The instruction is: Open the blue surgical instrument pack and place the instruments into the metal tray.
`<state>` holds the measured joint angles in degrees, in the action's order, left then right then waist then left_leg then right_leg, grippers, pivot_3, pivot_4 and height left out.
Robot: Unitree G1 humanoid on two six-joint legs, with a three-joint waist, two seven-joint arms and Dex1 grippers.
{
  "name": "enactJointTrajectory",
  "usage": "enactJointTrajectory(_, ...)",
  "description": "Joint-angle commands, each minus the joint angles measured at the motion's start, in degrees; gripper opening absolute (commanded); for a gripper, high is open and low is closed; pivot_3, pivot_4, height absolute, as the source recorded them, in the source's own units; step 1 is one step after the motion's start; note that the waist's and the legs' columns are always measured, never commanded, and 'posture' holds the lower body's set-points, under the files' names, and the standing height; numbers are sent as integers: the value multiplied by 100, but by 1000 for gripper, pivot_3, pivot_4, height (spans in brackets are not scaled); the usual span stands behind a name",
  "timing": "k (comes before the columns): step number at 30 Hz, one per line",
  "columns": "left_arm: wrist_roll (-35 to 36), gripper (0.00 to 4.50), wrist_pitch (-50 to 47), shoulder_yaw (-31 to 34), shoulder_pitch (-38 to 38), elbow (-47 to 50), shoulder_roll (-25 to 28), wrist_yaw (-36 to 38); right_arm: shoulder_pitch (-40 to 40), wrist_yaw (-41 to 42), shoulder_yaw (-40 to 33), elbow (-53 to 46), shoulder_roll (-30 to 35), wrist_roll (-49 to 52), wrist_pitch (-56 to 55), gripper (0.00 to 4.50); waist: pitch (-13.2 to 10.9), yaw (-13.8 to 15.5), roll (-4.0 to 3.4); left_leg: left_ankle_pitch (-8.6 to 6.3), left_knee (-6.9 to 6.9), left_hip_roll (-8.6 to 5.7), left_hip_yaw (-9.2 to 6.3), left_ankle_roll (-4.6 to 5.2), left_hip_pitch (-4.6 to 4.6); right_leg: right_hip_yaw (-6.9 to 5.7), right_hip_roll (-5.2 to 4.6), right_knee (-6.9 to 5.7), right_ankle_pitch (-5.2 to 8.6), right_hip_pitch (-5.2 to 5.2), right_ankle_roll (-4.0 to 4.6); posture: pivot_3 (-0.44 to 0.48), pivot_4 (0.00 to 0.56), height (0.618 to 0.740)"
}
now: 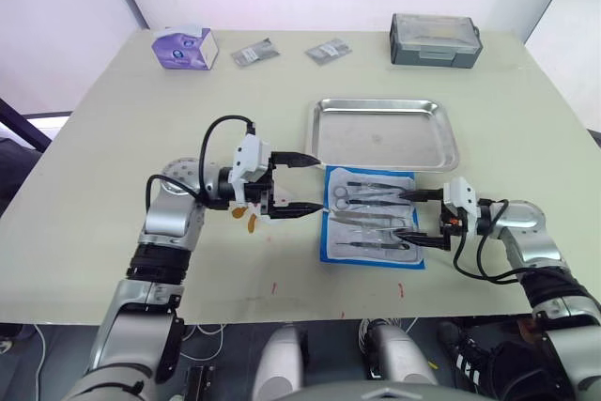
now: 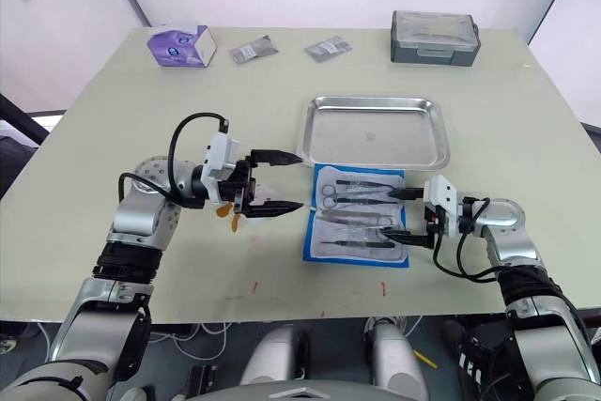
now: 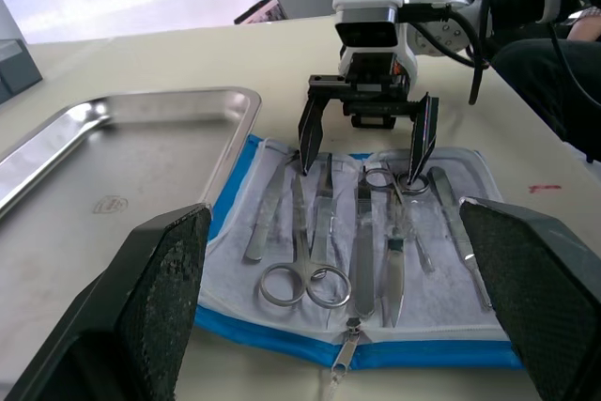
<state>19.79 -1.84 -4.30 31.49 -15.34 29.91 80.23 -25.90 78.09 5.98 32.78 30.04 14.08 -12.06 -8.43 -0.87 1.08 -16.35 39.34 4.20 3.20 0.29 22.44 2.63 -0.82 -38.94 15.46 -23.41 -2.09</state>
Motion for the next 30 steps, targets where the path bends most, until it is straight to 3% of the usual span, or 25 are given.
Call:
enactJointTrajectory(1, -124, 4484, 262, -53, 227, -250, -118, -73, 175, -106, 320, 221, -48, -416, 151, 4500, 1, -4, 2, 0, 0, 0, 0, 0, 0, 0, 1, 0, 0, 0, 0, 0, 150, 731)
enactJointTrajectory(19, -767, 4484, 1318, -358, 1681, -3279, -1017, 449, 213, -227, 279, 271, -153, -447, 7, 4500, 11, -33, 15, 0, -3, 1, 5, 0, -6, 7, 7, -2, 0, 1, 0, 0, 150, 731)
enactJointTrajectory(22, -900, 3644, 1560, -336, 1941, -3698, -1116, 470, 233, -245, 285, 250, -168, -449, -2, 4500, 12, -39, 16, 0, -3, 0, 5, 1, -6, 9, 7, -1, 0, 1, 0, 0, 150, 731)
enactJointTrajectory(26, -1110, 1985, 1858, -339, 2151, -4089, -1185, 405, 255, -270, 288, 213, -194, -445, -12, 4500, 12, -47, 16, 0, -4, 1, 4, 1, -6, 8, 8, -1, 0, 1, 0, 0, 150, 731)
enactJointTrajectory(30, -1336, 1985, 2056, -371, 2278, -4363, -1193, 301, 268, -278, 290, 201, -208, -438, -26, 4500, 12, -64, 17, 0, -5, 1, 3, 1, -6, 8, 8, -1, 0, 1, 0, 0, 150, 731)
